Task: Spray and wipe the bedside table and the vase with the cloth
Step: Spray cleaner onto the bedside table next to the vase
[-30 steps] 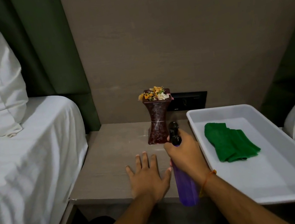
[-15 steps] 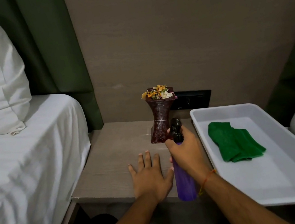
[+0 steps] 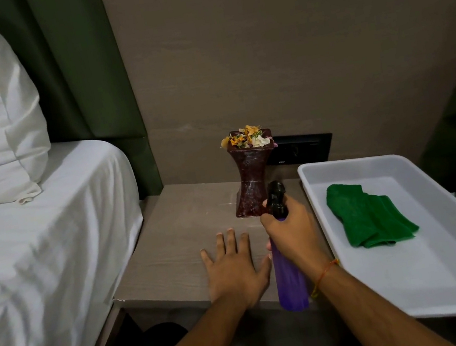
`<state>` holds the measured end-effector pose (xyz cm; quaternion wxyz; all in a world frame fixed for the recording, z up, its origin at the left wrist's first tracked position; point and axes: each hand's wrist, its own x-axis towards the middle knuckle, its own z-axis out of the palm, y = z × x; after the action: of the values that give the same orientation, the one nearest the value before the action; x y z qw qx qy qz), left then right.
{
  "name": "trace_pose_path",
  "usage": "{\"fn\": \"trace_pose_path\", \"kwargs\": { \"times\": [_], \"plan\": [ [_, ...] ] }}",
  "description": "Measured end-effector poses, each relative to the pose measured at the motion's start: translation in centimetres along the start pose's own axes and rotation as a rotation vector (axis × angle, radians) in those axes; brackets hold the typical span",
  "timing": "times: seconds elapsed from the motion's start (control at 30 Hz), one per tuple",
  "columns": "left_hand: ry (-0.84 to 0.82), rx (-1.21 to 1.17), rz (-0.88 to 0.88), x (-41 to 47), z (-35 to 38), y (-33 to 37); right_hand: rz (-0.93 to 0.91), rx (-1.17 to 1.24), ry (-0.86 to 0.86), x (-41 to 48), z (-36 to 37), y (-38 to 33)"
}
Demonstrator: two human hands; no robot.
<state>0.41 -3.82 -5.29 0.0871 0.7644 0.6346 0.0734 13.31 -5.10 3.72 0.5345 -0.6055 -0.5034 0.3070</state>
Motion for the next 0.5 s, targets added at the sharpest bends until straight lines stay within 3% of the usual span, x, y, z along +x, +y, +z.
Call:
{"fn": "trace_pose_path", "kwargs": {
  "times": [0.1,0.5],
  "plan": [
    [-0.004,-0.004,-0.006,0.1,0.0,-0.1,0.032,-0.103,-0.016,-0.3,-0.2,0.5],
    [0.000,0.011,-0.010,0.2,-0.1,0.0,0.055,-0.038,-0.016,-0.9,-0.8,0.7]
  ]
}}
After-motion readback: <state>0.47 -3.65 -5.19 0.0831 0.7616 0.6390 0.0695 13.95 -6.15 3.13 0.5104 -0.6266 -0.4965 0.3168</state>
